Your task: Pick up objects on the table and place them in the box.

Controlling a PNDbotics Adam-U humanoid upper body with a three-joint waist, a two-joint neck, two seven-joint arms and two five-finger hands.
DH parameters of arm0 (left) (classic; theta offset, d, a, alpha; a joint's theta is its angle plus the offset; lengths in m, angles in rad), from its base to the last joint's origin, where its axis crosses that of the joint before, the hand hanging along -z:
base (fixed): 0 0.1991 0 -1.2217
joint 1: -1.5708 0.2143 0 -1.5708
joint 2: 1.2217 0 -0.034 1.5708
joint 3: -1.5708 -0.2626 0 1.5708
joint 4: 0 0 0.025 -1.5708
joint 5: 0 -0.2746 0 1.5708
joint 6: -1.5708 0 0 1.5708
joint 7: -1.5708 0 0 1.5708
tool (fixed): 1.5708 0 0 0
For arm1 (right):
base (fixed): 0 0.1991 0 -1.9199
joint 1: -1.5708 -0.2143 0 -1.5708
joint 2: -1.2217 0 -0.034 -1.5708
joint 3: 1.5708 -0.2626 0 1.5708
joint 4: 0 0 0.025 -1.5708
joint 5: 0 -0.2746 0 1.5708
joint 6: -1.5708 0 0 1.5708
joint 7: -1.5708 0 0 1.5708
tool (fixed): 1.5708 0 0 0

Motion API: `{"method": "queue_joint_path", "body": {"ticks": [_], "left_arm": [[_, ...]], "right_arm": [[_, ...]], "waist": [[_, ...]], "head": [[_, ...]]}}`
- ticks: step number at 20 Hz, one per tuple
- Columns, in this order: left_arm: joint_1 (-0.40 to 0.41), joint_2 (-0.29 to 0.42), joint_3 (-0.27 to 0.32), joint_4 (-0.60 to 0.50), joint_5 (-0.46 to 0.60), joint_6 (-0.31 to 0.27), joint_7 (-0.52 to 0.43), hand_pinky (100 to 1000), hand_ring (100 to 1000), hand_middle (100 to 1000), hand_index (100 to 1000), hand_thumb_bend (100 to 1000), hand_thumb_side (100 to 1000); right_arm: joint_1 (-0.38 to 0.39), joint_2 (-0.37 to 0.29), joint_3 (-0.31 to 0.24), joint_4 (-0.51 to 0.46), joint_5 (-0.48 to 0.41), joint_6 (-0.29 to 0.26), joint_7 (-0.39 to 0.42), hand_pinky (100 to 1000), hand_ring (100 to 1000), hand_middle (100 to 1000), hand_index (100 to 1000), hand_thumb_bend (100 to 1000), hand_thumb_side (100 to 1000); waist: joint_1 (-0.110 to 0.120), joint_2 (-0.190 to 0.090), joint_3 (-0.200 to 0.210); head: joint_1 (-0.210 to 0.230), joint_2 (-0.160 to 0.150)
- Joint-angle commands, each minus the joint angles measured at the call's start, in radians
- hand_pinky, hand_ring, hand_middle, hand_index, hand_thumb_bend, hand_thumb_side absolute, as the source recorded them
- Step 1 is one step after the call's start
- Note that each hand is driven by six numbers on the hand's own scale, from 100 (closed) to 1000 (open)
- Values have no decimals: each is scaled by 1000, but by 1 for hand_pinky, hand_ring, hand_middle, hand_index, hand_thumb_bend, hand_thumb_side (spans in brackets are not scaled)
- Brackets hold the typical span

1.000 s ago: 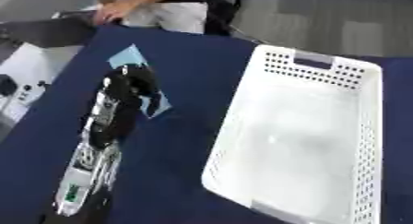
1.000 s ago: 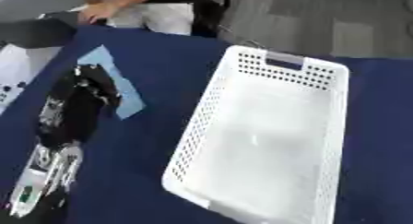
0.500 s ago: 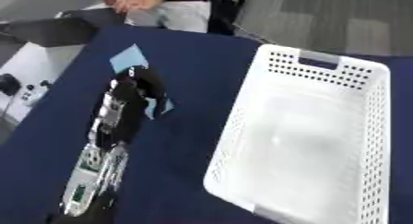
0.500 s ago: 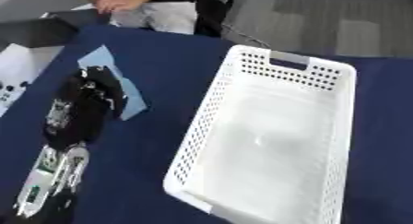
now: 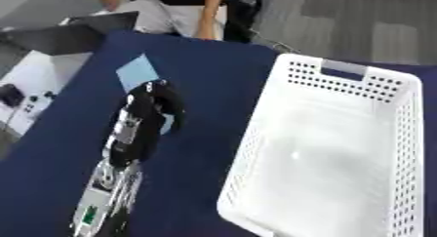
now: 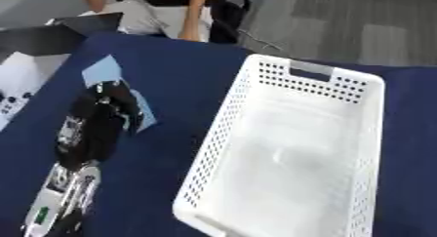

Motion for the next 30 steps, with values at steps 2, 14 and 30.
{"method": "queue_joint_path", "body": {"ticks": [2,14,30], "left_arm": [[-14,12,19,-19,13,-60,57,159,492,542,723,261,592],[-36,22,133,-19,-69,-295,329,656,800,807,875,798,249],[-11,5,172,-19,-860,2,748,738,893,931,957,913,112]], "right_arm": [[-8,0,0,-13,15,2,0,861,742,736,948,100,757],[8,-5,-1,-13,54,-27,0,870,745,740,989,100,752],[0,-16,3,-13,99,-60,0,879,748,743,1000,100,745]], "waist": [[-2,-11,2],[-7,1,26],[0,41,21]], "head": [[20,2],[9,-14],[-42,-120]]}}
